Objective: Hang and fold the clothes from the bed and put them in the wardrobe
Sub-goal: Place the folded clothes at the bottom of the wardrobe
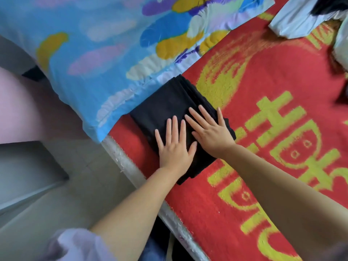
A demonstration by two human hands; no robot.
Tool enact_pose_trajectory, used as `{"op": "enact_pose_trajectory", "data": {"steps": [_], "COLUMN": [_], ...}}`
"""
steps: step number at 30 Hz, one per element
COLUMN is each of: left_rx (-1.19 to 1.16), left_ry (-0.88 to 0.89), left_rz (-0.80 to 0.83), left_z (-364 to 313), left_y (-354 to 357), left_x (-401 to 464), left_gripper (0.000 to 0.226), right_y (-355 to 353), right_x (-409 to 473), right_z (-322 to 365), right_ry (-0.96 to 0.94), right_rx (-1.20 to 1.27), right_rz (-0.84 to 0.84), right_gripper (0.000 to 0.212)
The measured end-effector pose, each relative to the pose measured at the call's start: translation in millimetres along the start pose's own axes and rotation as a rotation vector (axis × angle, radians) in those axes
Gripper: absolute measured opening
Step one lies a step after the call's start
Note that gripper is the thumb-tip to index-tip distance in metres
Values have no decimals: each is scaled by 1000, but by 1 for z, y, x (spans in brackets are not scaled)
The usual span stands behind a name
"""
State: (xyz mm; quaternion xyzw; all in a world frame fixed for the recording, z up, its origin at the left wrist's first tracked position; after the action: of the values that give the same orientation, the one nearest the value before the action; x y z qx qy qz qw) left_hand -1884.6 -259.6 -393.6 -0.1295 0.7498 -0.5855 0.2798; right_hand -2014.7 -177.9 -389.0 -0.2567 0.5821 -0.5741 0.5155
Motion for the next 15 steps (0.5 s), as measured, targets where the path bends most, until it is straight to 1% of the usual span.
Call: {"op": "enact_pose_trajectory", "data": {"steps": [2, 4, 7, 10, 11, 13, 14, 15], "left_rx": [53, 84, 121, 150, 136, 139, 152, 163], "left_ry": [43, 67, 59, 72, 49, -51, -102, -138], "left_rz": [3, 13, 114, 186, 217, 280, 286, 259], "left_z": [3, 5, -4, -32, -43, -59, -65, -68], "left_y": [11, 14, 6, 2, 3, 8, 12, 16], "left_x": [-6, -7, -14, -31, -35, -39, -38, -37], "left_gripper": [72, 72, 73, 77, 83, 96, 95, 88], "right_y": [12, 12, -1, -8, -8, -4, 0, 3], "right_x": [-5, -4, -13, -42, -49, -54, -54, -53], "right_z": [-12, -21, -40, -52, -51, -44, -41, -39], "right_ry": [-25, -97, -252, -369, -371, -336, -309, -285], "right_rx": [-3, -33, -198, -363, -381, -391, -394, -389], "right_rz": [22, 66, 158, 309, 357, 409, 401, 374], "right_gripper": [55, 57, 62, 77, 84, 98, 103, 105]}}
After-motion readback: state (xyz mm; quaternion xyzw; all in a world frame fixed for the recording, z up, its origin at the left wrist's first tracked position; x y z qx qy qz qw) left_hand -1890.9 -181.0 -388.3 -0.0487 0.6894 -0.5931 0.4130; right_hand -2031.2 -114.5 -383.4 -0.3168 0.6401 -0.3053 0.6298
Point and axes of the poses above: each hand's wrist, its own x-axis towards the middle knuckle, its own y-axis out of the palm, z = x × y, the point moved 1 cm from there along x, towards the middle knuckle, and after that the axes turned 5 degrees about x, right-handed, at the moved point
